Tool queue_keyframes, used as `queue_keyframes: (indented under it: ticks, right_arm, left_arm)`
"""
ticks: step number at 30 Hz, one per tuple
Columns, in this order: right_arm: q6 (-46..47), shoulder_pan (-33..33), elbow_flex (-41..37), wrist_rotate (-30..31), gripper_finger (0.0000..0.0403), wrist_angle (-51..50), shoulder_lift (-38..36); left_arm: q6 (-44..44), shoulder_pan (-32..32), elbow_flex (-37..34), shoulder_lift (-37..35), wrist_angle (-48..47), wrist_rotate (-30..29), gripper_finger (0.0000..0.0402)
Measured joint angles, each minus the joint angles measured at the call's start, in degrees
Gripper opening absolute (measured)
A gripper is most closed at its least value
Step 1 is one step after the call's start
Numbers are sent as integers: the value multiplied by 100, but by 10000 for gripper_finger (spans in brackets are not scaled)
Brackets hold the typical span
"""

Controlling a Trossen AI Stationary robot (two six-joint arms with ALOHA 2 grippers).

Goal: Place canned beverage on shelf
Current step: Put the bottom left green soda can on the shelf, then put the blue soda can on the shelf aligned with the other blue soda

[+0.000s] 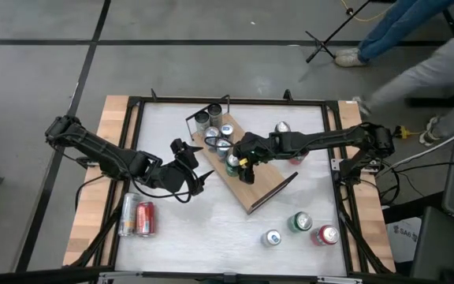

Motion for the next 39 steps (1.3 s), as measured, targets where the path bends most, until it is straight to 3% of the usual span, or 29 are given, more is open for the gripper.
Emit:
queue_keyframes:
  ticks: [18,33,39]
  right_arm:
    - [-3,0,31,-2,341,8,-41]
    - [-27,31,1533,-101,341,-2099,-312]
    - [258,530,1795,-267,341,-2384,-590]
  left_arm:
    - [-13,0,0,0,2,0,394]
    - [-15,0,0,2,2,0,394]
    - [-11,0,-2,2,-4,0,394]
